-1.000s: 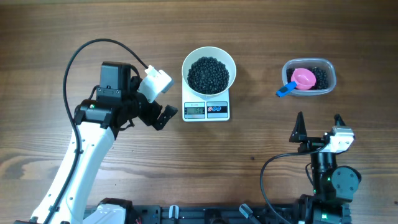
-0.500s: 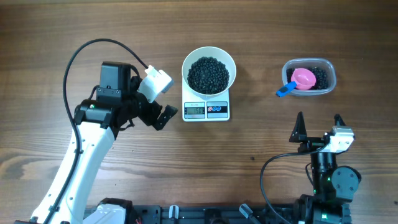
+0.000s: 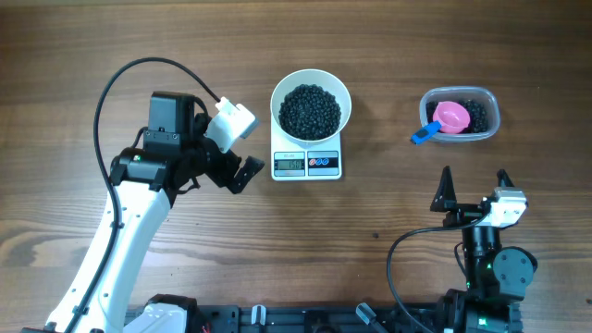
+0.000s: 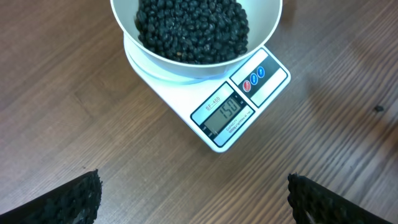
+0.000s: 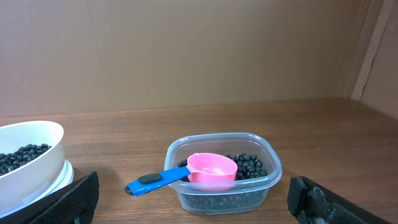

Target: Scoop item into bowl and weigh 150g on scale

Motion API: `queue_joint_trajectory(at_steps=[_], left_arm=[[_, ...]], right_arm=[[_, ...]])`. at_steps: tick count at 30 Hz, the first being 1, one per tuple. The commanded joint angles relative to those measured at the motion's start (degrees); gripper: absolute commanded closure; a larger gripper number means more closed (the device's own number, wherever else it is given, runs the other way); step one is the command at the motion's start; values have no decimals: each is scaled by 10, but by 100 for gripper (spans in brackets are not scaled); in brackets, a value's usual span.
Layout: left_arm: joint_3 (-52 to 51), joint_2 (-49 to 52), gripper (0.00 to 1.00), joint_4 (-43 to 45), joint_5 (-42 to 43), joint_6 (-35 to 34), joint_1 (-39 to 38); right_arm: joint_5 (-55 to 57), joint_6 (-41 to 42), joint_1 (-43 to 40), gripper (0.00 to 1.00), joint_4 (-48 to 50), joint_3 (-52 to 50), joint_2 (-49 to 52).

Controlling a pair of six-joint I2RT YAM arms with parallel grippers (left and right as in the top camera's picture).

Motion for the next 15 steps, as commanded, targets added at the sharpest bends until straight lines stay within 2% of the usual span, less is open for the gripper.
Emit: queue_joint_trajectory(at_steps=[1,4,9,11,15], left_arm=[[-3,-2,0,-15,2,-2,3],[-3,-7,0,-35,2,-2,3],[-28,-52,0,-23,-1,-3,5],[-57,-86,0,9,-7,-22,7],[-184,-231,0,142,-37,-122,32]], right_arm=[[8,-7,3,0,3,-1,-7],[8,-7,3,0,3,-1,-7],[8,-7,3,0,3,-1,-7],[8,-7,3,0,3,-1,-7],[8,-7,3,0,3,-1,-7]])
